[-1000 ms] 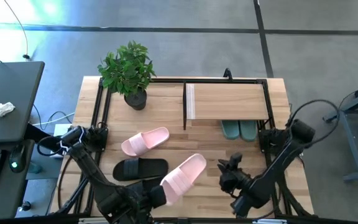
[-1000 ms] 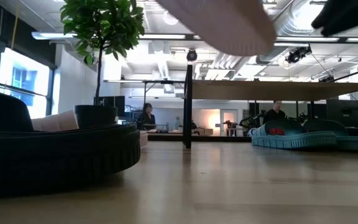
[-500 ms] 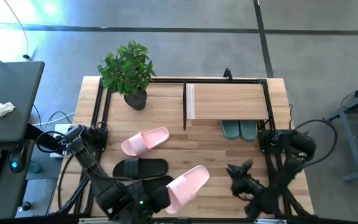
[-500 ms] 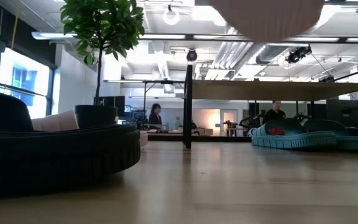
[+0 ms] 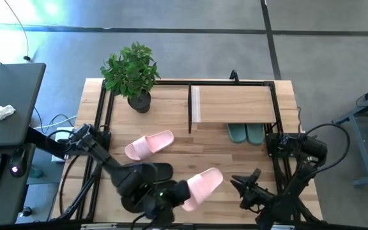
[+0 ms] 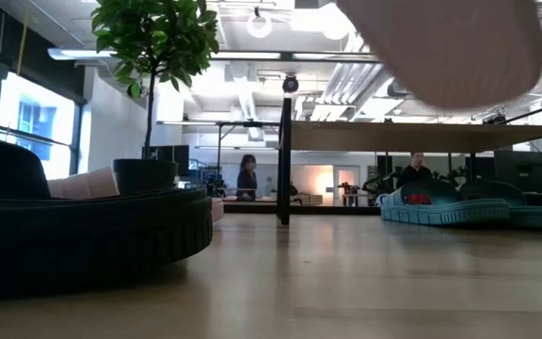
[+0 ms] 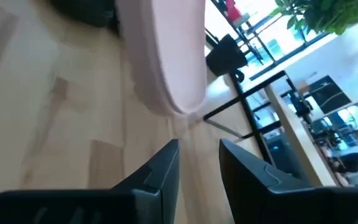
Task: Pick and place slides into the shelf
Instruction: Put the right pink slide under the shelf
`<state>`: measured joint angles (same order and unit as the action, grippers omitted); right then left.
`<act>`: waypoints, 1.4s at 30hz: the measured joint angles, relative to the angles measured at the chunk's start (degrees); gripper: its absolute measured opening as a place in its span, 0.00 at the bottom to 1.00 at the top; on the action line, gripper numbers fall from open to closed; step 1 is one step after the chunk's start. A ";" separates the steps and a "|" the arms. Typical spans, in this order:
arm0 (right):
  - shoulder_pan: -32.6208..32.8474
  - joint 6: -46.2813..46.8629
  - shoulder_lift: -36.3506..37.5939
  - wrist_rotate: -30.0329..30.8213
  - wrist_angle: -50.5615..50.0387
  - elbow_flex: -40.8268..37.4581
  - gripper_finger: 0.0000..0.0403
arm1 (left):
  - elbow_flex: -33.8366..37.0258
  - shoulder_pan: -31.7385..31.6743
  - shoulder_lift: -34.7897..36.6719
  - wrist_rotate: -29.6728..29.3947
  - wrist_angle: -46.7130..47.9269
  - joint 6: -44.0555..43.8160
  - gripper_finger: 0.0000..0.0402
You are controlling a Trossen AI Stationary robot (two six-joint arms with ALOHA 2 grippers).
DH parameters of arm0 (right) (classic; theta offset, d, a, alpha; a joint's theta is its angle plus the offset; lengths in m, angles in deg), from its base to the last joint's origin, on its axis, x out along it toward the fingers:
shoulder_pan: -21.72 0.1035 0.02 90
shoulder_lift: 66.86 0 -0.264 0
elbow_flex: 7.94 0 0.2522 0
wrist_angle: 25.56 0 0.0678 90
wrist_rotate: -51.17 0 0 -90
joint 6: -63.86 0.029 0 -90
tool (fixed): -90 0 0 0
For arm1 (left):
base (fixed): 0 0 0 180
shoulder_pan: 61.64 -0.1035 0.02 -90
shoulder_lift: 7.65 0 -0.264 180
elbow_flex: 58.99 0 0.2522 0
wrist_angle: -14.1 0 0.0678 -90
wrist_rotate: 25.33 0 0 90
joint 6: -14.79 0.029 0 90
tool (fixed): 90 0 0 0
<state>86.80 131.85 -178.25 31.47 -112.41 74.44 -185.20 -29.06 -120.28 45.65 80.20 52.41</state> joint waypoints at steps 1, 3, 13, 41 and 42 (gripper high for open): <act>0.52 1.34 0.00 0.21 -1.08 0.00 0.26 | 0.01 -0.58 0.00 0.95 0.07 0.52 0.01; 1.35 4.02 0.00 1.67 -3.47 0.00 0.26 | 0.02 -1.66 0.00 2.22 0.10 1.63 0.01; 0.65 9.50 0.00 -12.05 -9.91 -0.11 0.26 | -2.89 -5.50 0.04 8.46 0.15 5.47 0.01; -3.16 -0.77 0.04 -3.24 -3.01 5.46 0.59 | -3.54 -8.61 0.11 9.57 1.18 5.22 0.01; -3.75 -2.80 0.04 -3.23 -1.95 5.51 0.59 | -3.54 -8.61 0.11 9.57 1.19 5.22 0.01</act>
<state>83.04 129.06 -178.21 28.24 -114.36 79.95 -188.74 -37.67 -120.18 55.22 81.40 57.62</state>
